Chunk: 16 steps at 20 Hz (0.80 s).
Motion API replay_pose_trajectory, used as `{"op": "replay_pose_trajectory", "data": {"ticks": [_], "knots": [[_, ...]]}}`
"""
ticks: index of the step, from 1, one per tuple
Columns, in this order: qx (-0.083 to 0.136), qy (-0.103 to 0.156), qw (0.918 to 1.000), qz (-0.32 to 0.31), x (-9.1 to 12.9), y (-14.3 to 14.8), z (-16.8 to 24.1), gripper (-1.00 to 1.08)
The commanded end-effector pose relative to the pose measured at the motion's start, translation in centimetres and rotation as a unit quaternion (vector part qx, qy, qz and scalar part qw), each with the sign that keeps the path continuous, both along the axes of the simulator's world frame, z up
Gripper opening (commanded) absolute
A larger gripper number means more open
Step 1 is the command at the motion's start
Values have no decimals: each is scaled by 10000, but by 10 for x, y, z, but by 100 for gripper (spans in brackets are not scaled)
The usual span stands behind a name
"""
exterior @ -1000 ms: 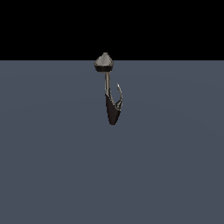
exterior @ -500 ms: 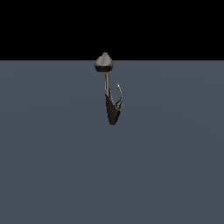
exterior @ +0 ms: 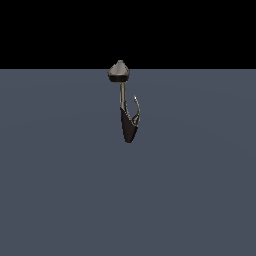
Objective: Turn on the faucet by rotating a designated handle.
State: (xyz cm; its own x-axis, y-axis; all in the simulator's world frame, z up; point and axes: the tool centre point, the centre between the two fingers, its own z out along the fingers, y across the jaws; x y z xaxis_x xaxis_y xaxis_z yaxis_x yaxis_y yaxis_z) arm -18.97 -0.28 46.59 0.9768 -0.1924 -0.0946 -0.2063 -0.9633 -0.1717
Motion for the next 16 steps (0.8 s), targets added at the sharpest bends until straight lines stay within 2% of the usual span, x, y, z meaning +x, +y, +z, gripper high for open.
{"op": "replay_pose_trajectory", "data": {"ticks": [1, 5, 9, 16], "knots": [[152, 109, 9994, -292, 18, 2, -6, -100], [396, 297, 9957, -781, 48, 5, -17, -100], [629, 501, 9885, -1278, 77, 6, -31, -100], [1009, 887, 9670, -2163, 128, 5, -63, -100]]}}
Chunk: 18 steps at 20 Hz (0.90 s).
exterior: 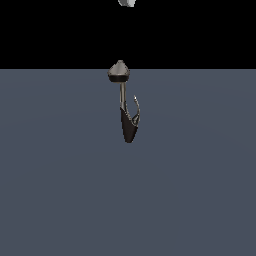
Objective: Turn on the faucet by rotating a designated handle.
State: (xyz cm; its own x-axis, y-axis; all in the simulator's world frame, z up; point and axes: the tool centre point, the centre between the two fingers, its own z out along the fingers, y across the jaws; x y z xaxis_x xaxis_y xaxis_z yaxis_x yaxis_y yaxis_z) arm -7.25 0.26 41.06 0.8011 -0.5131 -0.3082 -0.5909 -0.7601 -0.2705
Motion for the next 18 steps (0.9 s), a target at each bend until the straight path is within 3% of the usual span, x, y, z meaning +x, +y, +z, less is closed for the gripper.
{"op": "replay_pose_trajectory", "data": {"ticks": [1, 6, 10, 18], "knots": [[140, 153, 9992, -333, 18, -1, -13, -100], [406, 474, 9931, -989, 53, -4, -42, -100], [610, 747, 9837, -1516, 79, -8, -69, -100], [989, 1326, 9522, -2568, 125, -18, -130, -100]]}}
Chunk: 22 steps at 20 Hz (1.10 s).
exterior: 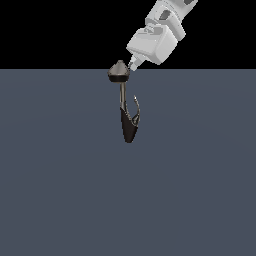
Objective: Turn on the faucet by rotating a designated handle.
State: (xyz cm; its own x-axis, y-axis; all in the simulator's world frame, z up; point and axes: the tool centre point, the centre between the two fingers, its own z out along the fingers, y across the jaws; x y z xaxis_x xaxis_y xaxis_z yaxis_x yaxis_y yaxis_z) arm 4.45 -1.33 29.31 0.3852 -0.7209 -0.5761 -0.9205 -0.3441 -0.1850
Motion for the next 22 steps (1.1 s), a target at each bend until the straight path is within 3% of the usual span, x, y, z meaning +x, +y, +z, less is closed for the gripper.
{"op": "replay_pose_trajectory", "data": {"ticks": [1, 12, 22], "knots": [[126, 199, 9991, -346, 14, -4, -21, -100], [519, 877, 9842, -1449, 50, -18, -95, -100], [616, 1056, 9774, -1726, 57, -22, -115, -100]]}}
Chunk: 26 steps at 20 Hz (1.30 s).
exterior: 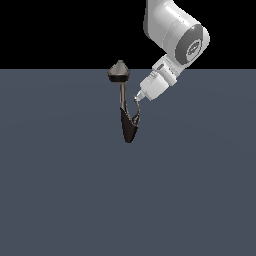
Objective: Turn on the faucet by rotating a designated handle.
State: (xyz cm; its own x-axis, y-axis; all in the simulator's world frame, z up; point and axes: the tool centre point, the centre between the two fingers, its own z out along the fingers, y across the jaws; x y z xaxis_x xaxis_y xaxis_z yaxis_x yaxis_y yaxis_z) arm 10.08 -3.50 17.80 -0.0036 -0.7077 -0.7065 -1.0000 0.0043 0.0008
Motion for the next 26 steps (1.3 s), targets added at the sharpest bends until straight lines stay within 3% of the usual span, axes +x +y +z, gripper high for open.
{"op": "replay_pose_trajectory", "data": {"ticks": [1, 26], "knots": [[4, 2, 10000, -12, 1, 0, 0, -100], [-20, -13, 10000, -56, -50, 4, 5, -100]]}}
